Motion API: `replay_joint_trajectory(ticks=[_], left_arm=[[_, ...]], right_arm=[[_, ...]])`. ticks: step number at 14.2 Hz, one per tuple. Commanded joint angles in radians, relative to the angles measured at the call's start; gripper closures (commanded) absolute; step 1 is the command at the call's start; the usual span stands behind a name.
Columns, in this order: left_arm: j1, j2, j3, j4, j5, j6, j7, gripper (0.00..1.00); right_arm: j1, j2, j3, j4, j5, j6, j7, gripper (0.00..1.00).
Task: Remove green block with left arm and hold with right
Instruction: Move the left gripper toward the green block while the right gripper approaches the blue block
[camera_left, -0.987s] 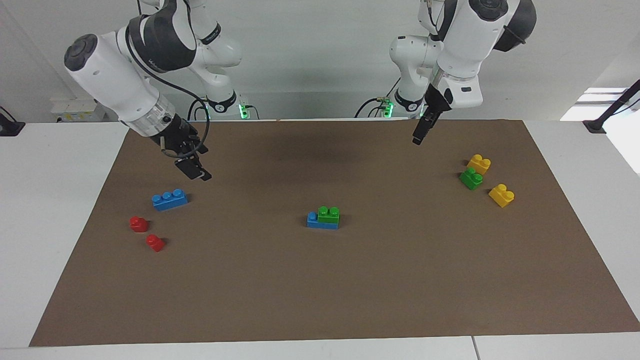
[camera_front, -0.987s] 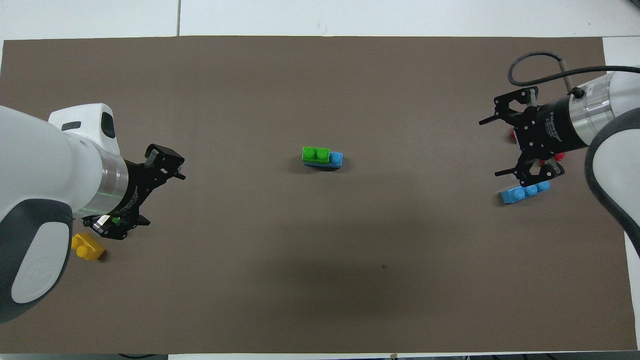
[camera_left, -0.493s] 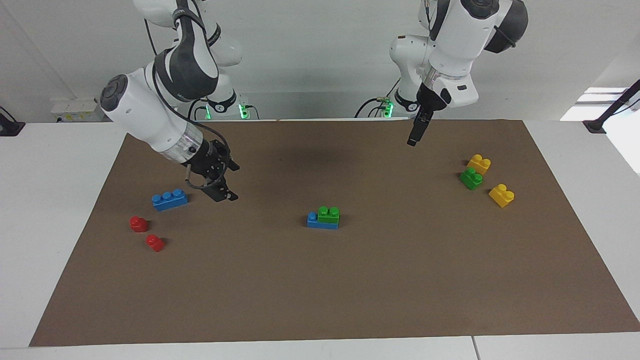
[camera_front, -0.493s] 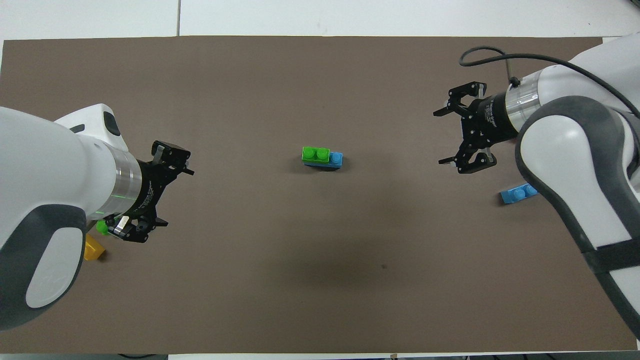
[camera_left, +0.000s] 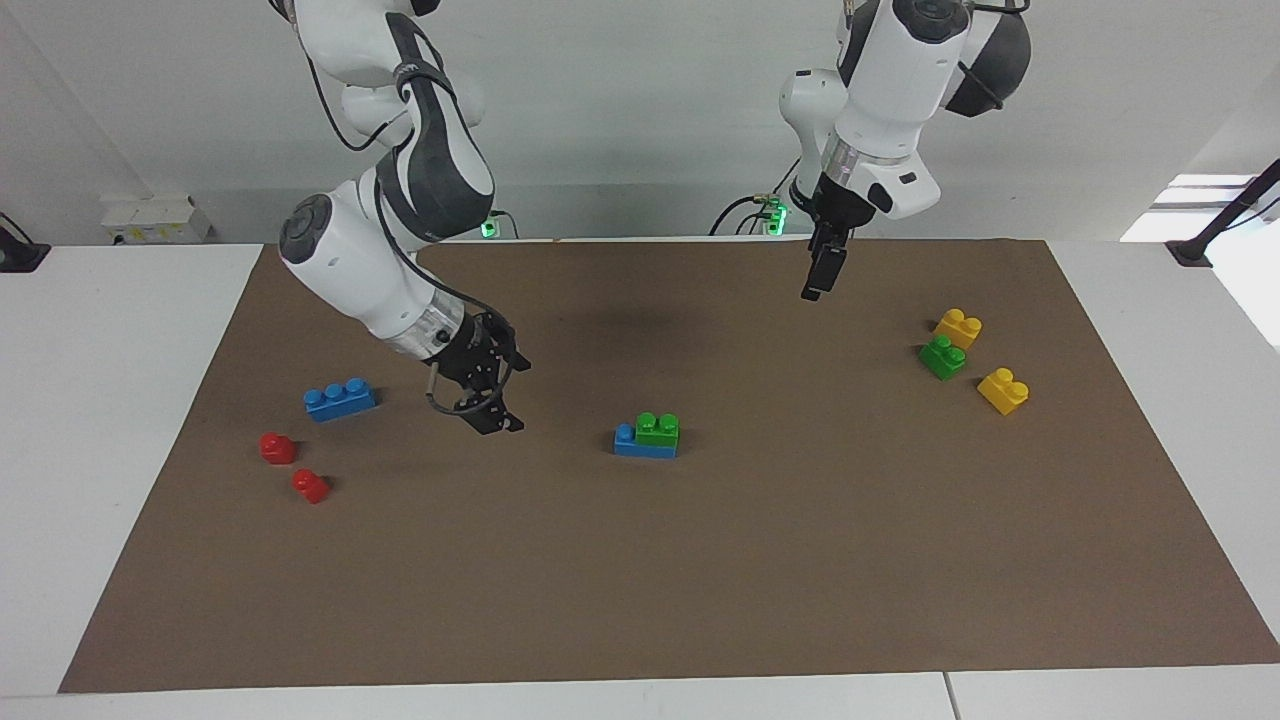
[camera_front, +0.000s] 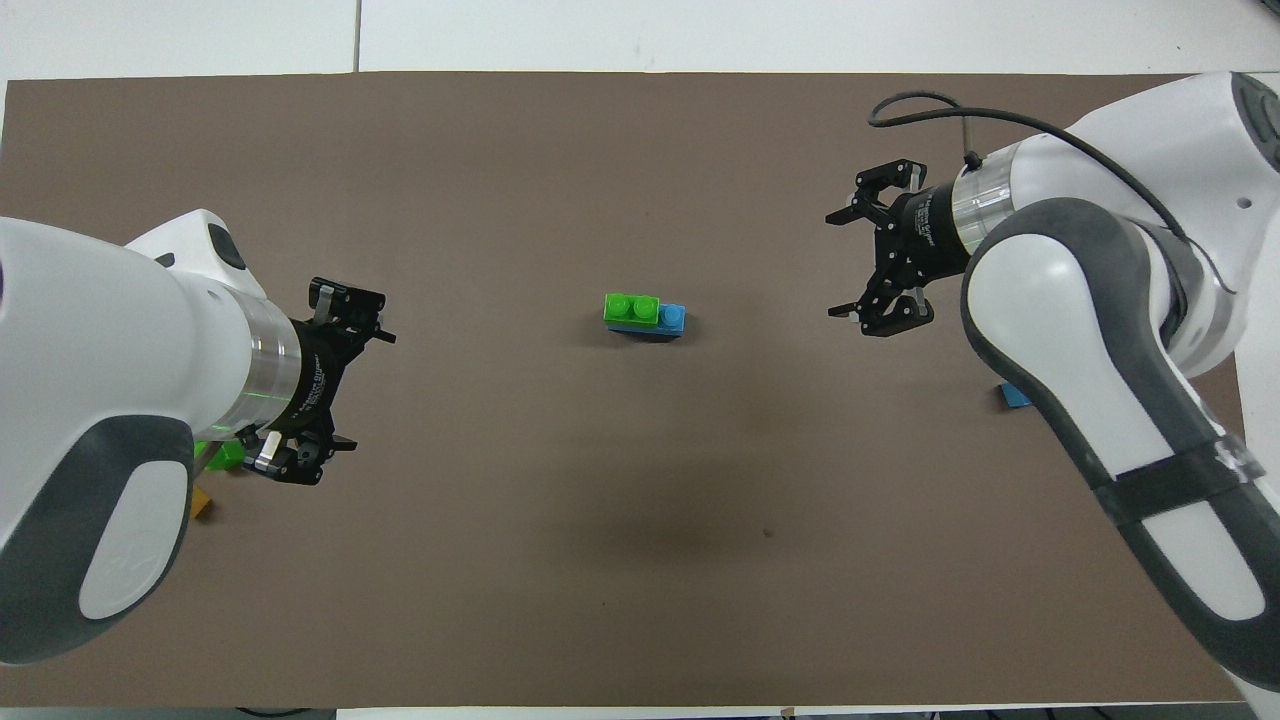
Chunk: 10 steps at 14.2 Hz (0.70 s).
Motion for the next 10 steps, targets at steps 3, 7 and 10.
replay_joint_trajectory(ticks=[3,7,10], left_arm=[[-0.067,0.051,0.016,-0.015,-0.017,0.095,-0.185,0.0],[-0.11,0.138,0.016,0.014,-0.017,0.165,-0.282,0.0],[-0.136,0.204,0.016,0.035,-0.014,0.221,-0.343,0.0]], right_arm=[[0.056,0.016,-0.002,-0.035,0.024,0.089,0.023,0.03],[0.101,0.039,-0.002,-0.038,0.024,0.111,0.039,0.03],[0.118,0.068,-0.001,-0.033,0.024,0.134,0.042,0.03]])
